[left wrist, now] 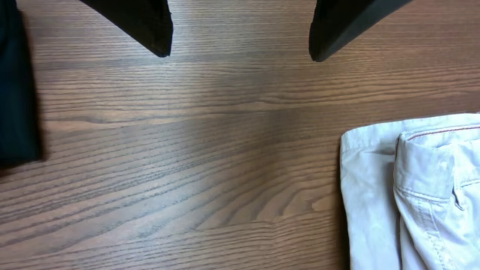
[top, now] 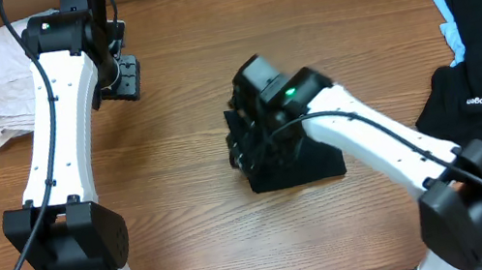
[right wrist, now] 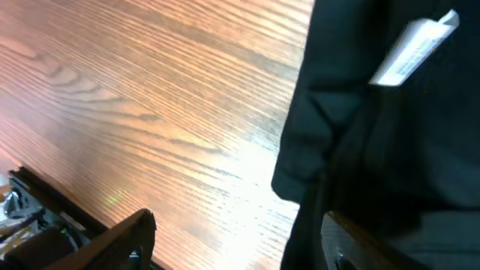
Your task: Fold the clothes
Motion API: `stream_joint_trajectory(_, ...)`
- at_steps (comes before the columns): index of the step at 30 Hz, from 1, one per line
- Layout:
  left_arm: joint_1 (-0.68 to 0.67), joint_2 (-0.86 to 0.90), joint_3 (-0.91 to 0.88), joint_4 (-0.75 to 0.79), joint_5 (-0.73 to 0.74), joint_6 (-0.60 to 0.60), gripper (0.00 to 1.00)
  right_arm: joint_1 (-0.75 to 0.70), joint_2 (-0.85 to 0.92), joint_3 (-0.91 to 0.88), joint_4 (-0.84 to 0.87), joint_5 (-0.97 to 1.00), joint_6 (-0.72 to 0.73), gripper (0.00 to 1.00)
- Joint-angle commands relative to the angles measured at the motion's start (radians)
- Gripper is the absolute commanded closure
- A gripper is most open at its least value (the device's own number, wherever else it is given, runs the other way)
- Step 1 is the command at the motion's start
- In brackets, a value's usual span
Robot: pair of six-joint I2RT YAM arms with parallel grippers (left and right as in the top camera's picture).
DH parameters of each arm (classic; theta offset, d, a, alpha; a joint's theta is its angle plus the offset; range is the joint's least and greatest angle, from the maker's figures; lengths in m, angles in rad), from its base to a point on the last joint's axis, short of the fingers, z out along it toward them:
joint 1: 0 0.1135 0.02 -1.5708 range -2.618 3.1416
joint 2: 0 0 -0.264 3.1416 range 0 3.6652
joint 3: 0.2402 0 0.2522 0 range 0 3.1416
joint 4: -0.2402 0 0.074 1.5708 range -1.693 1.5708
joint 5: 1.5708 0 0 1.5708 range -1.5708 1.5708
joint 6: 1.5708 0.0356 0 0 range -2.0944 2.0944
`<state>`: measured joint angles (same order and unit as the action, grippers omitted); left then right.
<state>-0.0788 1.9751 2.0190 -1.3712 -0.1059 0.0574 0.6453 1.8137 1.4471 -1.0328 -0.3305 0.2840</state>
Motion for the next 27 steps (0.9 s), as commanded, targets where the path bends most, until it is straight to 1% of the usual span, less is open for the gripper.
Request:
stream_joint_trajectory(1, 0.002, -0.006, 0.019, 0.008, 0.044, -0.010, 0.39, -0.036, -0.036, 0.095, -0.046, 0.038, 0.038, 0.25)
stream_joint_trajectory(6, 0.000, -0.006, 0.018, 0.018, 0.155, -0.009, 0.40, -0.139, -0.089, 0.211, -0.175, 0.060, 0.031, 0.25)
stream_joint_trajectory(8, 0.000, -0.006, 0.014, 0.022, 0.223, -0.006, 0.41, -0.195, -0.105, 0.217, -0.218, 0.092, 0.031, 0.25)
stream_joint_trajectory(10, -0.002, -0.005, 0.003, 0.017, 0.330, 0.034, 0.39, -0.246, -0.106, 0.217, -0.256, 0.124, 0.031, 0.25)
stream_joint_trajectory(12, -0.013, -0.005, -0.034, 0.012, 0.443, 0.095, 0.29, -0.303, -0.106, 0.217, -0.282, 0.128, 0.030, 0.24)
stream_joint_trajectory(13, -0.021, -0.005, -0.058, 0.013, 0.484, 0.120, 0.25, -0.332, -0.106, 0.217, -0.291, 0.128, 0.030, 0.24)
stream_joint_trajectory(15, -0.040, -0.005, -0.120, 0.028, 0.560, 0.161, 0.14, -0.401, -0.106, 0.217, -0.302, 0.128, 0.026, 0.23)
stream_joint_trajectory(17, -0.072, -0.005, -0.202, 0.077, 0.632, 0.176, 0.02, -0.465, -0.106, 0.217, -0.306, 0.127, 0.026, 0.18)
stream_joint_trajectory(19, -0.113, -0.005, -0.286, 0.153, 0.682, 0.174, 0.00, -0.520, -0.106, 0.217, -0.306, 0.123, 0.025, 0.16)
stream_joint_trajectory(21, -0.160, -0.005, -0.354, 0.229, 0.693, 0.133, 0.00, -0.564, -0.106, 0.217, -0.308, 0.114, 0.023, 0.14)
stream_joint_trajectory(23, -0.211, -0.005, -0.412, 0.307, 0.660, 0.030, 0.00, -0.597, -0.106, 0.217, -0.312, 0.113, 0.023, 0.13)
stream_joint_trajectory(24, -0.233, -0.005, -0.435, 0.341, 0.632, -0.039, 0.00, -0.609, -0.106, 0.217, -0.314, 0.113, 0.023, 0.13)
stream_joint_trajectory(27, -0.293, -0.005, -0.481, 0.417, 0.575, -0.212, 0.00, -0.637, -0.106, 0.217, -0.317, 0.112, 0.009, 0.11)
